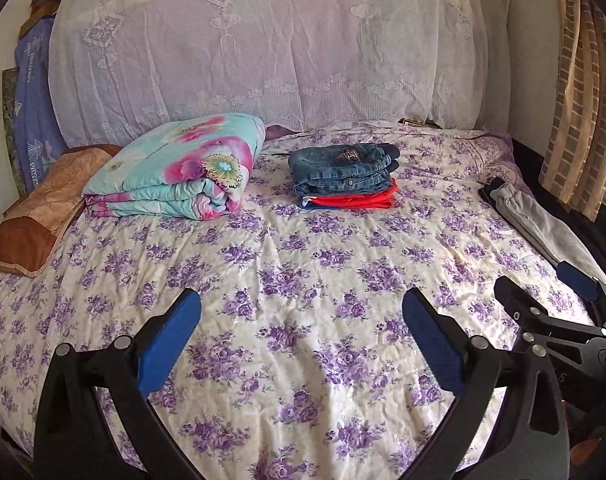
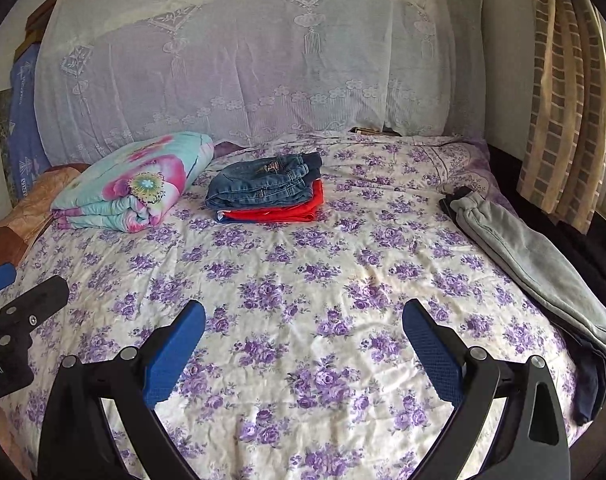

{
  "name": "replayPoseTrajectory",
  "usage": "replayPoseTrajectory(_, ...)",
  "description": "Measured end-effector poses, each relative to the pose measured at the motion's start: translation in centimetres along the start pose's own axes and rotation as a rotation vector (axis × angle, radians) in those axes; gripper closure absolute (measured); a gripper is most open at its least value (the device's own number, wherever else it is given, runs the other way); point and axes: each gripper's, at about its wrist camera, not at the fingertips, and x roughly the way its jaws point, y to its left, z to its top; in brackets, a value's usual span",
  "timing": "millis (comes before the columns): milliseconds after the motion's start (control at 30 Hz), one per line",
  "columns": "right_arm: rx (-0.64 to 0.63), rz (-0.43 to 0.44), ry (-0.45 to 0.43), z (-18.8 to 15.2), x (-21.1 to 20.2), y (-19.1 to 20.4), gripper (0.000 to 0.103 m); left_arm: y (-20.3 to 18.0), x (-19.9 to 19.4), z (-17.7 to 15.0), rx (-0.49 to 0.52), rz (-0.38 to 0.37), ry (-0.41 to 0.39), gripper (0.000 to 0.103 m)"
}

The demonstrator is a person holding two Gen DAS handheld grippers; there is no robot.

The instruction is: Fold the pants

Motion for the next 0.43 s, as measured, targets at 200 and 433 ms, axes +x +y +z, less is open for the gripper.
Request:
replayPoseTrajectory(200,-0.008,0.008,-0.001,-0.07,-0.15,0.43,0.004,-0.09,-0.11,0.02,0.002,0.006,0.003,0.005)
replayPoseTrajectory(433,-0.006,0.008,0.006,-0.19,-0.04,0.53,0.004,0.08,0.18,-0.04,-0.003,0.005,0.019,0.005)
